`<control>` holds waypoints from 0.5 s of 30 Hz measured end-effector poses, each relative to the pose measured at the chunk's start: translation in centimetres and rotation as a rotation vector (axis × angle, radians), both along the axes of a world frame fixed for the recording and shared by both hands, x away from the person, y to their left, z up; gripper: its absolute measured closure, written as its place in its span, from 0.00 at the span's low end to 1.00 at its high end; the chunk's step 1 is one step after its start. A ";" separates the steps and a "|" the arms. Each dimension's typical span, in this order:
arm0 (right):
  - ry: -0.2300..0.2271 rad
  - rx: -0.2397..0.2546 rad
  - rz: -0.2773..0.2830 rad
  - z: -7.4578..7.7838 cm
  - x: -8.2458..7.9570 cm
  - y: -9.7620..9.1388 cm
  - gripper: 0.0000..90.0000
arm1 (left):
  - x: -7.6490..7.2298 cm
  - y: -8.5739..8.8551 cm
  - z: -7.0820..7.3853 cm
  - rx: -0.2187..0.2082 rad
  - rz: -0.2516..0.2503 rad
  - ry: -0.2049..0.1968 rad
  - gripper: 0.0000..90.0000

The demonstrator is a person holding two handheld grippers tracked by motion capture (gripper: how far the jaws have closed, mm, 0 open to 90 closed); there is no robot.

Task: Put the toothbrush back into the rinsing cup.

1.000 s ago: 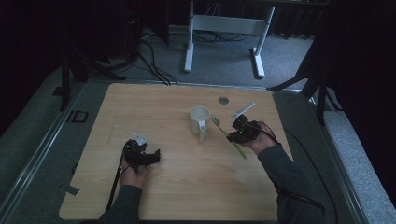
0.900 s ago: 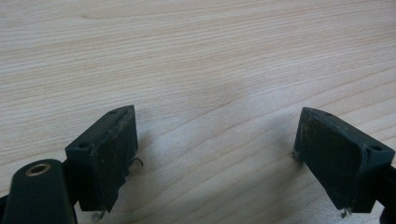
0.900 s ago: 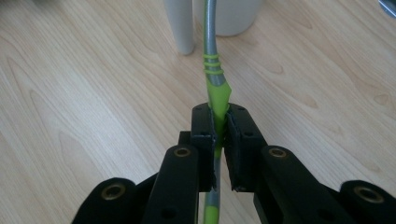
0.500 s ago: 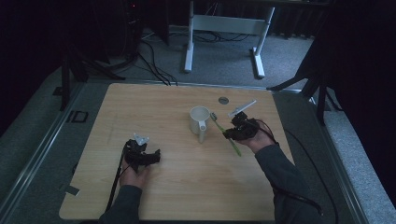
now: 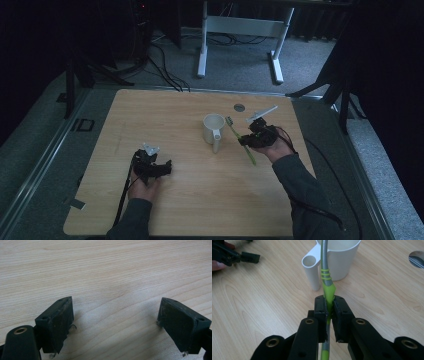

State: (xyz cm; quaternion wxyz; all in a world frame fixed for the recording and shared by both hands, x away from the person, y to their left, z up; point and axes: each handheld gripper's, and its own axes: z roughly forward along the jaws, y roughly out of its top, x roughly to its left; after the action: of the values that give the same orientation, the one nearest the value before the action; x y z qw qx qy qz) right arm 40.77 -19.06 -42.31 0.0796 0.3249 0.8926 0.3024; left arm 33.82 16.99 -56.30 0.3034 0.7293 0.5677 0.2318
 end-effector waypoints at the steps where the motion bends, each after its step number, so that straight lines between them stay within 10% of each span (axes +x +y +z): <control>1: -0.001 0.003 -0.004 0.1 0.0 0.0 0.92 | 0.0 0.0 0.0 0.000 0.000 0.000 0.16; 15: -0.039 0.034 -0.033 0.6 0.1 -0.1 0.92 | 0.0 0.0 0.0 0.000 0.000 0.000 0.16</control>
State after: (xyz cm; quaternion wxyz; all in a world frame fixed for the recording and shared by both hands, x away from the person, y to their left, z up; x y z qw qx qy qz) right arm 40.86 -19.19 -41.71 0.0964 0.3352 0.8801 0.3221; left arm 33.81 16.99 -56.30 0.3033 0.7294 0.5677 0.2318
